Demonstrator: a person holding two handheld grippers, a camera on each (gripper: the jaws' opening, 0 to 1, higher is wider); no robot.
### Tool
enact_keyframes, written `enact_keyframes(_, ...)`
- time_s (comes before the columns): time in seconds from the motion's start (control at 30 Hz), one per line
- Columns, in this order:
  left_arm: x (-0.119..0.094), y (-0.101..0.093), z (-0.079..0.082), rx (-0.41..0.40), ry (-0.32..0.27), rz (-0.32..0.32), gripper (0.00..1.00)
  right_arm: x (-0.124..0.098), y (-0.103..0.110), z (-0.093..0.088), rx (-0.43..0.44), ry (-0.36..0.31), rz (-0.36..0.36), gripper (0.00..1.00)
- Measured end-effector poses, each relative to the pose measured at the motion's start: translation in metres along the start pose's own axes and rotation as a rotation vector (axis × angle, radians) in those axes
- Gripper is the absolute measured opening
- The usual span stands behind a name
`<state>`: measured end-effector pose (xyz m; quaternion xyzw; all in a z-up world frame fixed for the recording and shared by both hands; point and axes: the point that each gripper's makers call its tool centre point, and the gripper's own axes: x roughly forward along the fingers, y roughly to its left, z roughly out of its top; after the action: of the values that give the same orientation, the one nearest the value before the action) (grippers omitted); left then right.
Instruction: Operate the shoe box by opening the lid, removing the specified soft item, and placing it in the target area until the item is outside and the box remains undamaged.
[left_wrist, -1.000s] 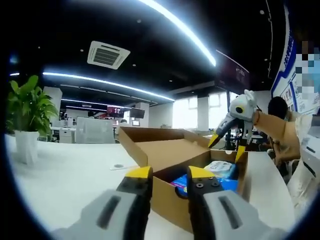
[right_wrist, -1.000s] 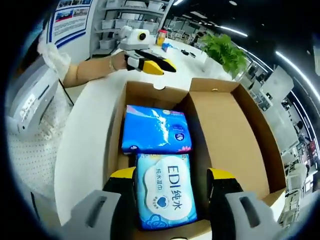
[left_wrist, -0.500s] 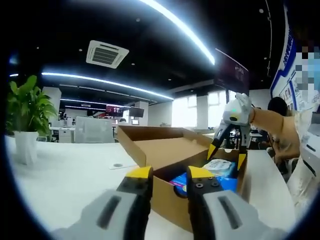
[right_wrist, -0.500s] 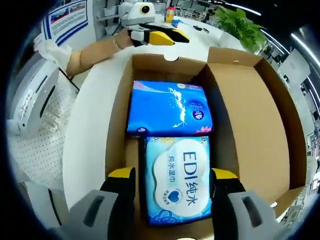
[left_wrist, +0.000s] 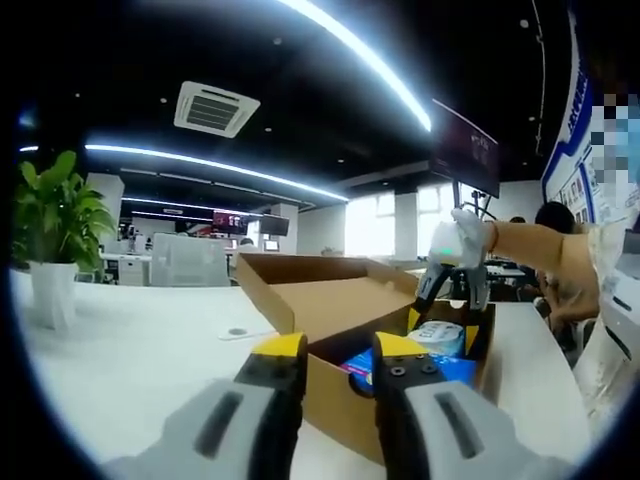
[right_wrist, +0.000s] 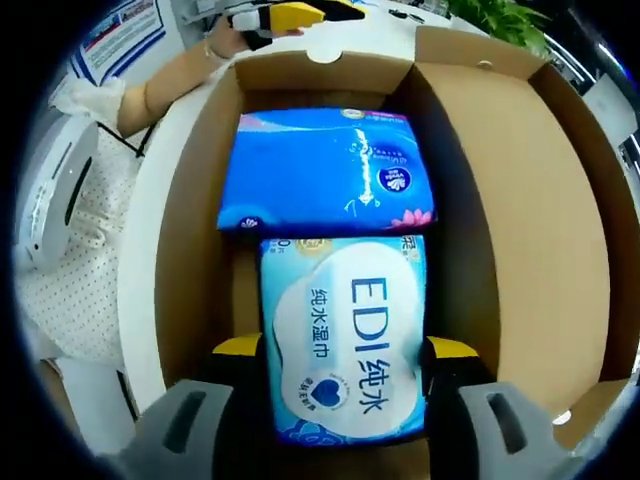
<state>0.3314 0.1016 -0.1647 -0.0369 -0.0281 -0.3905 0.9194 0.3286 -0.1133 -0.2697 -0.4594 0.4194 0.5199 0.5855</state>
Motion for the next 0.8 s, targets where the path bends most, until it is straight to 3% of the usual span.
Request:
enact_keyframes(0.43, -0.009, -0.011, 0.019, 0.022, -0.047, -0.049, 0.26, 0.018, 0.004, -0.006, -0.021, 0.087, 0.065, 0.69)
enact_keyframes(0.5, -0.011, -0.015, 0.007, 0.011, 0.035, -0.087, 0.26, 0.02, 0.003, -0.006, -0.02, 0.09, 0.075, 0.7)
enact_keyframes(0.63, -0.007, -0.019, -0.003, 0.009, 0.077, -0.109, 0.28, 0.025, 0.004, -0.008, -0.016, 0.093, 0.097, 0.73)
enact_keyframes(0.8, -0.007, -0.038, -0.01, 0.034, 0.127, -0.19, 0.35, 0.03, 0.006, -0.01, -0.025, 0.111, 0.113, 0.75)
